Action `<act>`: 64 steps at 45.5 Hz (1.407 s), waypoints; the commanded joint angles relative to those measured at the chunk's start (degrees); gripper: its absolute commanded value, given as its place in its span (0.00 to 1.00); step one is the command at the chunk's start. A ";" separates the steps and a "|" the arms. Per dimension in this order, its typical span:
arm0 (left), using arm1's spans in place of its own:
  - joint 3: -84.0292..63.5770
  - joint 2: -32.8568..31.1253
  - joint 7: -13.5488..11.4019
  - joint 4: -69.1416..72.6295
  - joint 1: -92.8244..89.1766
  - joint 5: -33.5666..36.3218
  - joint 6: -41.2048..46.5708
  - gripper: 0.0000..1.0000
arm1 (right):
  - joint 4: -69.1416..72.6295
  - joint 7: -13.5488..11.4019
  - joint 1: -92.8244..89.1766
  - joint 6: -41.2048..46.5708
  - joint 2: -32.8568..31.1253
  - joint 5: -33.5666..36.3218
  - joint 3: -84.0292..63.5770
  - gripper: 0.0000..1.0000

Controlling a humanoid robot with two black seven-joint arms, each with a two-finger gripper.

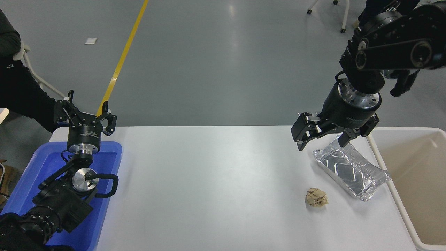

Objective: Pick up foil plate and place in dustbin

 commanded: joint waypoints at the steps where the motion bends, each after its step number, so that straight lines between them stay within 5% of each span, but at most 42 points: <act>1: 0.00 -0.04 0.00 0.00 0.04 0.01 -0.01 0.99 | -0.28 0.00 0.19 -0.04 -0.52 0.04 -0.06 1.00; 24: 0.00 0.05 0.00 0.00 -0.05 0.01 -0.01 0.99 | -1.33 -0.09 0.54 -1.71 1.59 -1.98 0.56 1.00; 39: 0.08 0.05 0.00 0.00 -0.05 0.01 -0.01 0.99 | -3.44 -0.27 -3.24 -1.36 -13.34 -15.25 2.05 1.00; 53: 0.08 0.05 0.00 0.00 -0.05 0.01 -0.01 0.99 | -6.43 -0.36 -10.35 -5.82 -18.10 -21.49 2.49 1.00; 64: 0.00 0.05 0.00 0.00 -0.05 0.01 -0.01 0.99 | -11.61 -0.97 -22.30 -16.73 -18.45 -15.00 3.54 1.00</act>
